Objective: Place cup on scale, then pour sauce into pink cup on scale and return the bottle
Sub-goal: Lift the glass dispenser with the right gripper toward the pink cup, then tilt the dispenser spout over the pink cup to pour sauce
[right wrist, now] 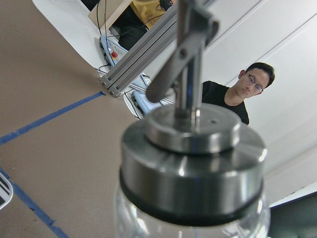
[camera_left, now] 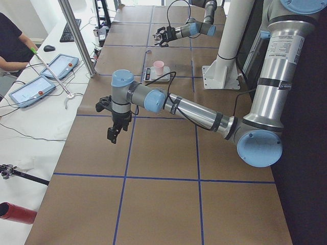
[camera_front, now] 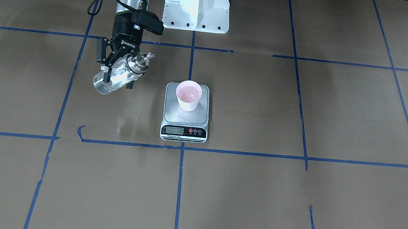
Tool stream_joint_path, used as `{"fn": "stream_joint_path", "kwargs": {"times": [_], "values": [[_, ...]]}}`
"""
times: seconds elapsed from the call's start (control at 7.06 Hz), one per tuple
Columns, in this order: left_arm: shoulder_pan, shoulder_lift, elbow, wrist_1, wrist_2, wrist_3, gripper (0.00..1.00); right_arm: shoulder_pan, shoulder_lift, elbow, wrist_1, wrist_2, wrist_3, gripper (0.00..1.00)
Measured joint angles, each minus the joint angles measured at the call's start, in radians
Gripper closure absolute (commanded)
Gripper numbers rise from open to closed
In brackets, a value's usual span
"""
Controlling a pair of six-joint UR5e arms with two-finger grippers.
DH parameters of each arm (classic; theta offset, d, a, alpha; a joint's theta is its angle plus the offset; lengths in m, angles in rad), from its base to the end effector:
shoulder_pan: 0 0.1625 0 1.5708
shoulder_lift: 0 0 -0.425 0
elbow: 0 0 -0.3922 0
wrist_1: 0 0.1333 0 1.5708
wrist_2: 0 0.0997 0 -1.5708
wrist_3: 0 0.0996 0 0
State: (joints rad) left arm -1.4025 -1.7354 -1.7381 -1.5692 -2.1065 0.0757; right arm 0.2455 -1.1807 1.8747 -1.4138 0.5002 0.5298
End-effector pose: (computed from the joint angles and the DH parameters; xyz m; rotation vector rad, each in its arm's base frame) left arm 0.0129 -0.5684 0.5026 0.2987 0.5474 0.3245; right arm -0.4942 -0.3513 0.2612 1.2524 -0.0116 -0.2342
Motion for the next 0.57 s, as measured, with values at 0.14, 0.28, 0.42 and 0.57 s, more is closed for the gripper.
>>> {"fn": "stream_joint_path", "kwargs": {"times": [0.14,0.28,0.42,0.57], "values": [[-0.027,0.009,0.036,0.0,-0.048,0.065,0.0,-0.007,0.029,-0.023,-0.057,-0.036,-0.042,1.0],[-0.05,0.013,0.073,-0.001,-0.082,0.122,0.0,-0.011,0.051,-0.038,-0.106,-0.065,-0.097,1.0],[-0.064,0.015,0.095,-0.001,-0.096,0.149,0.0,-0.012,0.074,-0.066,-0.14,-0.097,-0.163,1.0],[-0.07,0.015,0.108,-0.002,-0.102,0.159,0.0,-0.012,0.093,-0.105,-0.157,-0.129,-0.228,1.0]]}}
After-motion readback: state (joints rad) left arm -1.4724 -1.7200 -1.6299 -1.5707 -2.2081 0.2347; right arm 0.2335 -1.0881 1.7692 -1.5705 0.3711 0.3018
